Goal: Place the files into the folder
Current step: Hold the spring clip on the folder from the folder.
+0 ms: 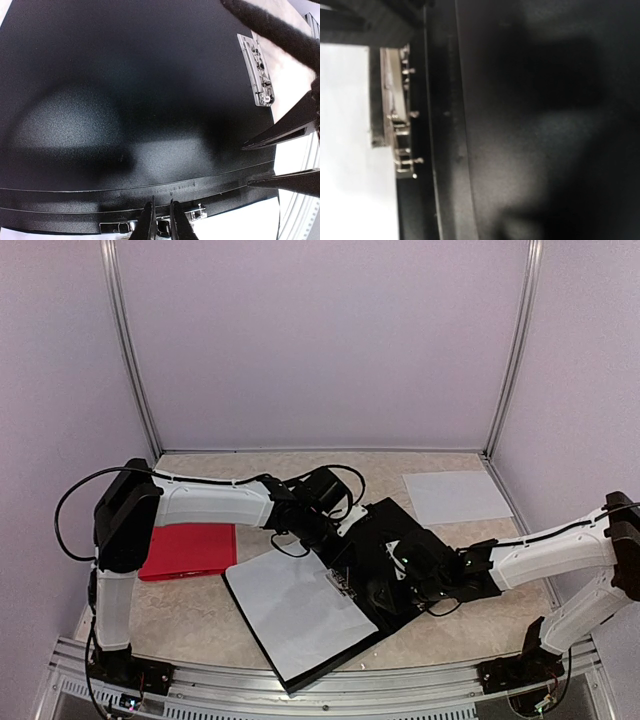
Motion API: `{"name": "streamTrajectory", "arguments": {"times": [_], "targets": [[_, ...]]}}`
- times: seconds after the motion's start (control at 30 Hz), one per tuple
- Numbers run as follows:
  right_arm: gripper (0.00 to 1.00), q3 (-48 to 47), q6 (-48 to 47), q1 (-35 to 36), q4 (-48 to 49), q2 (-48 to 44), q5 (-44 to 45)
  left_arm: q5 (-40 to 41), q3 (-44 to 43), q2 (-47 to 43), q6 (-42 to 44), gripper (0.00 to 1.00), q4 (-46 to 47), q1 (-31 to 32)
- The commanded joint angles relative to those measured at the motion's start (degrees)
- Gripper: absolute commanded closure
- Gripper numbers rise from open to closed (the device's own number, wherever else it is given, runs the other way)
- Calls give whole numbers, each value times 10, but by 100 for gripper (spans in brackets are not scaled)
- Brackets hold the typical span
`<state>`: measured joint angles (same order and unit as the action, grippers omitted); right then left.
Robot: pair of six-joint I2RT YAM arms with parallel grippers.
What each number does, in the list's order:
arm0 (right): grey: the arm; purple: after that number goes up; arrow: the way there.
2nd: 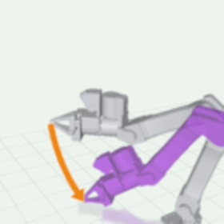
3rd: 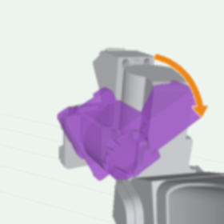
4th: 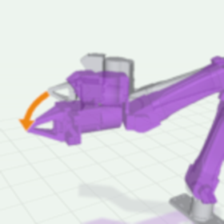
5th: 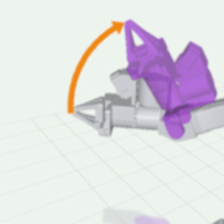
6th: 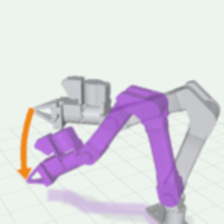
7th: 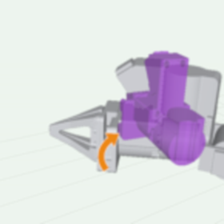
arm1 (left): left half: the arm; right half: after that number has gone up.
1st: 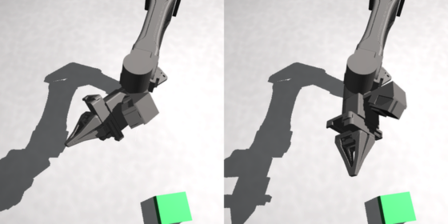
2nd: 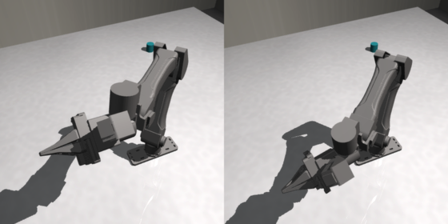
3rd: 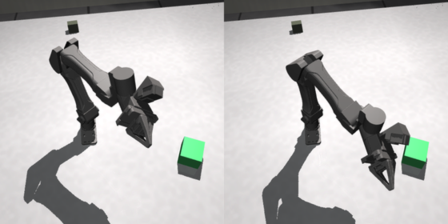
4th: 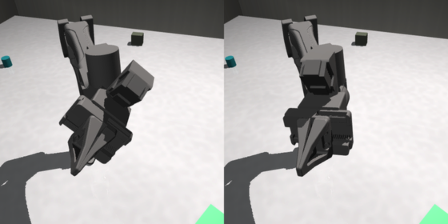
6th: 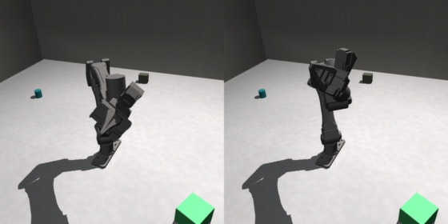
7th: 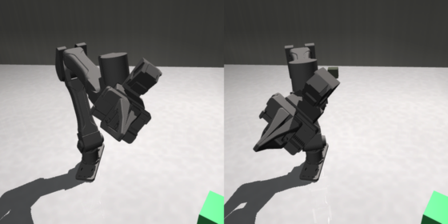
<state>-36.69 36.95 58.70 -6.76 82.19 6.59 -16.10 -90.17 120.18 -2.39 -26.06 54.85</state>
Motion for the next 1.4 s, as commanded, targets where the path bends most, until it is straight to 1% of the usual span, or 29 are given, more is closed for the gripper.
{"name": "streamTrajectory", "arguments": {"times": [0.0,0.2,0.33,0.47,0.6,0.77,1.03,1.13,1.27,1.37], "targets": [[69,-9,2,-4,22,12,-10,-7,20,9,-6,92,24,3],[69,3,10,0,65,14,-6,-18,58,-1,-21,100,65,1],[69,16,16,4,114,21,-7,-18,89,-13,-31,100,101,2],[67,17,18,12,130,34,-11,-13,117,-27,-37,100,127,2],[64,13,18,19,132,38,-12,-10,119,-32,-34,100,133,2],[57,15,19,24,137,43,-12,-11,119,-31,-33,100,137,1],[49,36,20,29,188,67,-26,-11,121,-33,-32,100,138,2],[48,38,17,29,201,79,-33,-11,123,-34,-32,100,138,1],[52,38,11,29,212,94,-40,-11,123,-34,-33,100,138,1],[49,37,9,29,220,99,-47,-11,122,-35,-33,100,139,1]]}}
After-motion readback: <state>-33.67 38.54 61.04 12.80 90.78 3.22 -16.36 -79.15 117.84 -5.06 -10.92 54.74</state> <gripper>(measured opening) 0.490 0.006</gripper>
